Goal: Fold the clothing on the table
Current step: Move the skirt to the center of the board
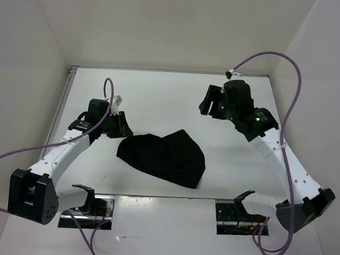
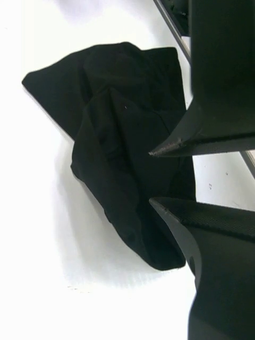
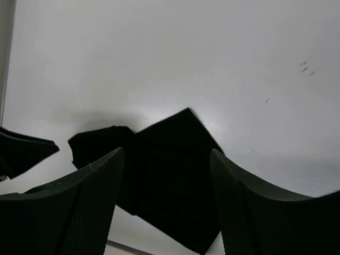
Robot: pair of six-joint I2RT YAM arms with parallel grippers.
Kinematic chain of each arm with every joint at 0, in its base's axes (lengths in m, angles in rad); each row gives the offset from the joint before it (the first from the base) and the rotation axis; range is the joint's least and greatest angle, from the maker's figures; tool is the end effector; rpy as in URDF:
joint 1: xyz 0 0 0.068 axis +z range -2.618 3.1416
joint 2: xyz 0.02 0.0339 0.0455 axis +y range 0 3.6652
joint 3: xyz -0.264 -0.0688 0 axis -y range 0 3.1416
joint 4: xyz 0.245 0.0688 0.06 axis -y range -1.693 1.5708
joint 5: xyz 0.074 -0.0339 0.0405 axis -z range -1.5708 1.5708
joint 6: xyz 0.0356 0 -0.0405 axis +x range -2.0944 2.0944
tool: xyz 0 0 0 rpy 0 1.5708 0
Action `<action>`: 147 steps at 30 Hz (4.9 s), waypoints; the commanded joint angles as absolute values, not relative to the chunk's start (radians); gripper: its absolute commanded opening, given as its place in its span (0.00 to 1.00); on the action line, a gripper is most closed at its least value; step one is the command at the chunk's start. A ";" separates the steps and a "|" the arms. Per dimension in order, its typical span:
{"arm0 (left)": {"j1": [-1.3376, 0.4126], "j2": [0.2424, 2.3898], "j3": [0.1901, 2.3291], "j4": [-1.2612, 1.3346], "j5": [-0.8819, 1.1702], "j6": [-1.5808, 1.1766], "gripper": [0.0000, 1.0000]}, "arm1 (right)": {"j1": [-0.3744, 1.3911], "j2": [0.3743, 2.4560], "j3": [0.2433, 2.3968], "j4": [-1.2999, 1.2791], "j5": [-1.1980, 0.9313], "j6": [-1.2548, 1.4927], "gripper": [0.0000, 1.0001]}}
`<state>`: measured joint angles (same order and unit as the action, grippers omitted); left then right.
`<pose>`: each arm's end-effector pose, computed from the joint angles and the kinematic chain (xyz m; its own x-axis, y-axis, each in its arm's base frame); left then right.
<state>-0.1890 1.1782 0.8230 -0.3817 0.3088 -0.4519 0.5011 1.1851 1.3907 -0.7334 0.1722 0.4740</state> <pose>0.2430 -0.0575 0.2559 -0.7685 -0.2766 -0.5770 0.0717 0.8589 -0.5071 0.2156 0.1111 0.4119 -0.5498 0.2116 -0.8081 -0.1040 0.9425 0.3176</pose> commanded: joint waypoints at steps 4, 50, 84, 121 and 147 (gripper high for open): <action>-0.195 1.203 0.854 -0.396 0.287 -0.459 0.50 | 0.497 1.298 1.248 -0.625 -0.056 0.491 0.63; -0.195 1.204 0.864 -0.425 0.235 -0.449 0.52 | 0.762 1.605 1.491 -0.497 -0.112 0.423 0.00; -0.195 1.177 0.864 -0.434 0.175 -0.477 0.52 | 0.649 1.212 1.755 -0.715 -0.123 0.393 0.00; -0.193 1.298 1.088 -0.376 0.255 -0.411 0.42 | 0.405 1.430 1.383 -0.892 0.029 0.575 0.00; -0.091 1.204 0.962 -0.387 0.195 -0.431 0.47 | 0.324 1.522 1.252 -0.612 -0.310 0.489 0.00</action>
